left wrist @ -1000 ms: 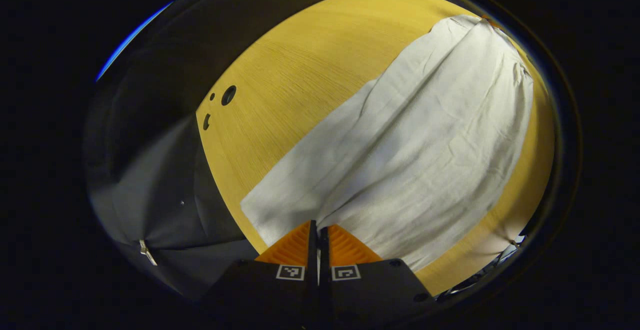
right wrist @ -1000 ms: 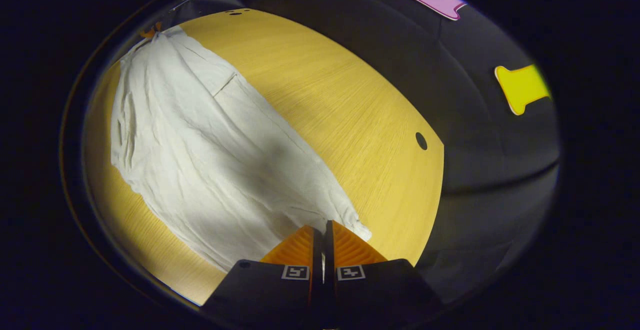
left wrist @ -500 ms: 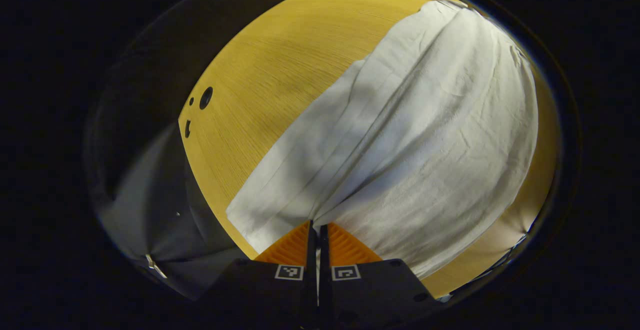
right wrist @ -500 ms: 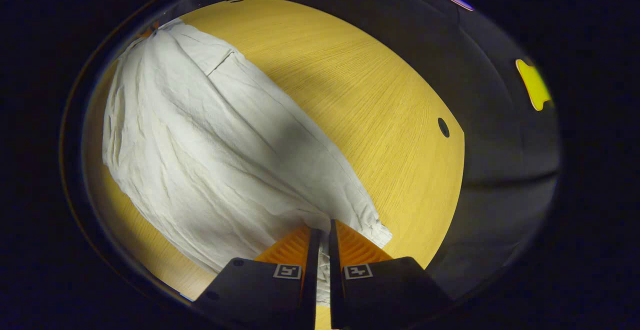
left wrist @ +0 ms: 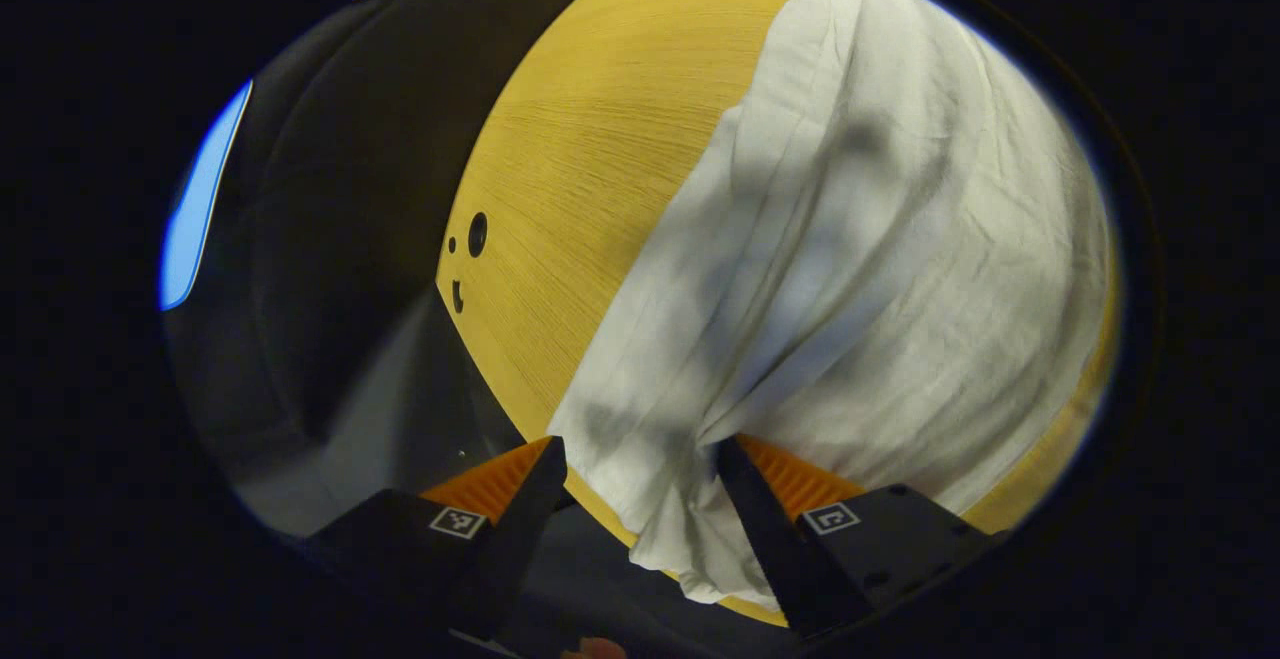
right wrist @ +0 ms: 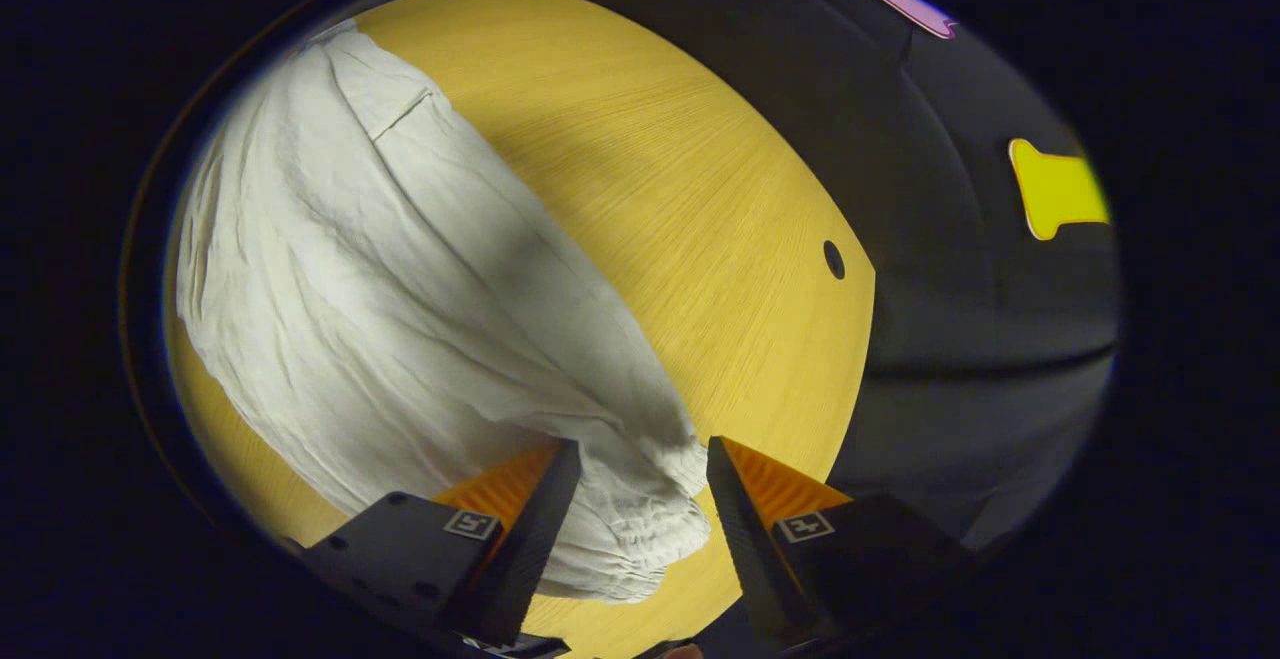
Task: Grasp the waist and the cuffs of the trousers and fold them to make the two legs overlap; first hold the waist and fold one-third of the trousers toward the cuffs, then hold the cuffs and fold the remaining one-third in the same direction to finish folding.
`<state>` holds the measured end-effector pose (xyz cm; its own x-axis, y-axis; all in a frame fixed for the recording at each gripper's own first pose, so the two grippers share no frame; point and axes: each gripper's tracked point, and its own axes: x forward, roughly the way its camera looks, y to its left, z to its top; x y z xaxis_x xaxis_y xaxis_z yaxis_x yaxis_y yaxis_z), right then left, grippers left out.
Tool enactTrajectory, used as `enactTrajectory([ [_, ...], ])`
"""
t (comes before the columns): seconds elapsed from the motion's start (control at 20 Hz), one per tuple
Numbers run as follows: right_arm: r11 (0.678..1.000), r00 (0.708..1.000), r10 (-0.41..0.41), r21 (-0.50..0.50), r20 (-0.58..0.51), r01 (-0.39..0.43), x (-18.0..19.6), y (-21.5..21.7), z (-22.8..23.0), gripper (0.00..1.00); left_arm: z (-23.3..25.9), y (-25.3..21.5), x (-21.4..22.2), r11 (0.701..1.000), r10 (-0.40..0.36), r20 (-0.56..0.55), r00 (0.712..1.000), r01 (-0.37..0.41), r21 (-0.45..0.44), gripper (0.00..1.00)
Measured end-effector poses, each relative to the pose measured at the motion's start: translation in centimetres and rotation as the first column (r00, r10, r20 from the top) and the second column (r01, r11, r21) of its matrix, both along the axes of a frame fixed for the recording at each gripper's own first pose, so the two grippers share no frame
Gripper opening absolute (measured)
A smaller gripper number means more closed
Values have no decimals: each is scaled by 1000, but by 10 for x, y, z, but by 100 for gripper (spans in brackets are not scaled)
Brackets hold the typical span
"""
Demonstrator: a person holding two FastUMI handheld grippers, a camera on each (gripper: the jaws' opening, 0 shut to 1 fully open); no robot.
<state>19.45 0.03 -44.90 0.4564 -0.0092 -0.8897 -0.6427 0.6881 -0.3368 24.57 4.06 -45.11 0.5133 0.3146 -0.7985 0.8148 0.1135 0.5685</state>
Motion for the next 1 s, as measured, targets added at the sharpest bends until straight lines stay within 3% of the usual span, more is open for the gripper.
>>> enactTrajectory([
  [0.15, 999, 999, -41, 16, 36, 40, -12, -17, 21, 91, 22, 4, -5, 1000, -7, 28, 1000, 8, -21, 99],
  [0.35, 979, 991, -131, 151, -34, 135, -51, -24, 40, 91, 38, 2, -50, 994, -85, -154, 984, 72, -87, 98],
  [0.45, 946, 972, -216, 226, -93, 232, -73, -25, 48, 92, 50, 2, -70, 987, -107, -177, 978, 84, -135, 98],
  [0.55, 871, 925, -340, 313, -171, 378, -93, -20, 54, 91, 63, 3, -74, 980, -95, -145, 985, 68, -187, 98],
  [0.6, 811, 884, -411, 353, -222, 466, -102, -16, 57, 91, 72, 3, -77, 975, -73, -110, 991, 47, -216, 98],
  [0.65, 730, 832, -483, 397, -275, 555, -109, -12, 60, 91, 81, 1, -80, 967, -44, -70, 997, 25, -255, 98],
  [0.75, 518, 708, -595, 492, -380, 700, -111, 2, 67, 94, 98, -5, -86, 934, 34, 3, 999, -31, -356, 98],
  [0.85, 327, 578, -676, 517, -456, 791, -115, 1, 64, 94, 108, -11, -97, 884, 124, 49, 991, -88, -460, 97],
  [0.9, 224, 495, -722, 515, -483, 828, -116, -5, 58, 92, 112, -14, -104, 842, 189, 67, 980, -127, -525, 97],
  [1.0, 92, 392, -765, 516, -511, 852, -113, -13, 50, 92, 117, -19, -112, 775, 291, 88, 953, -181, -606, 97],
])
